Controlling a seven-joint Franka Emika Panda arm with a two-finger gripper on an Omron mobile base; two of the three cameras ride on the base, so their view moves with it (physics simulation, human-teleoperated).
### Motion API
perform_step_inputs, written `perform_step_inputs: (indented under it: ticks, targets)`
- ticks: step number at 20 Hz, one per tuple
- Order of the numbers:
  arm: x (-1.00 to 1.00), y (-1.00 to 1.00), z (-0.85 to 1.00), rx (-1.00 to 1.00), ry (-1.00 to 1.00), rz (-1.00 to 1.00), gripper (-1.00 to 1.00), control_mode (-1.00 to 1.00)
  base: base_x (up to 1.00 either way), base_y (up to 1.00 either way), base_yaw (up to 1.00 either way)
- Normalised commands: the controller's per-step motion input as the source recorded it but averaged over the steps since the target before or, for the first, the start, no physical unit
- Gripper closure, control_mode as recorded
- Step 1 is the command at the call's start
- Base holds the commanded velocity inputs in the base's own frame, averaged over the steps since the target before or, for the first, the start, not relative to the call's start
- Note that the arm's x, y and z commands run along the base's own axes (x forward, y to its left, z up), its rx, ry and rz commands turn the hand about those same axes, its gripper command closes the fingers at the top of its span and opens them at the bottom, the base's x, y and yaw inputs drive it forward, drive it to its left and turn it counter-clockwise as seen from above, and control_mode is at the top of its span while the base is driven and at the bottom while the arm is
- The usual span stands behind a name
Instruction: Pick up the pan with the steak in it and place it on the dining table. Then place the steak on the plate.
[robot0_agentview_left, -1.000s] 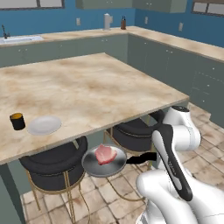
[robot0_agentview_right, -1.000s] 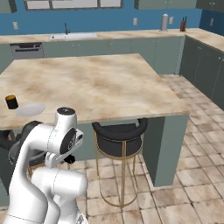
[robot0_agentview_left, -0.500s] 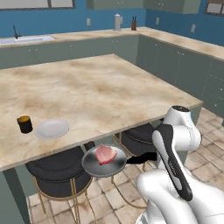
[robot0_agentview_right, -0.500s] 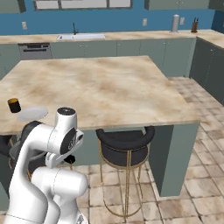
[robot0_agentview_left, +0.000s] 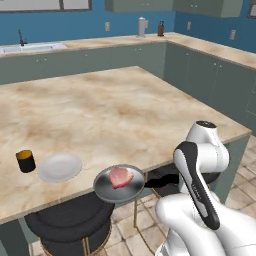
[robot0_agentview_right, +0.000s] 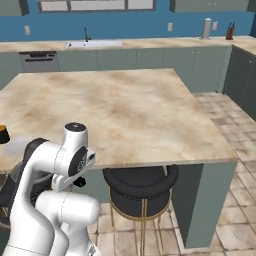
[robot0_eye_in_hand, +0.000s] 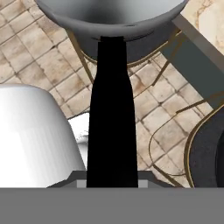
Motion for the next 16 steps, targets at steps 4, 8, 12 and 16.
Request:
perform_step_inputs:
  ticks: [4,8,12,16]
  targets:
    - [0.0,0.0,0.0,0.0,0.0,0.0,1.0,1.0,0.69,-0.1,0.02]
    - [0.0,0.0,0.0,0.0,0.0,0.0,1.0,1.0,0.79,-0.06,0.01]
    - [0.0,0.0,0.0,0.0,0.0,0.0,1.0,1.0,0.69,-0.11,0.0]
    - [0.0,0.0,0.0,0.0,0.0,0.0,1.0,1.0,0.33,-0.03,0.0]
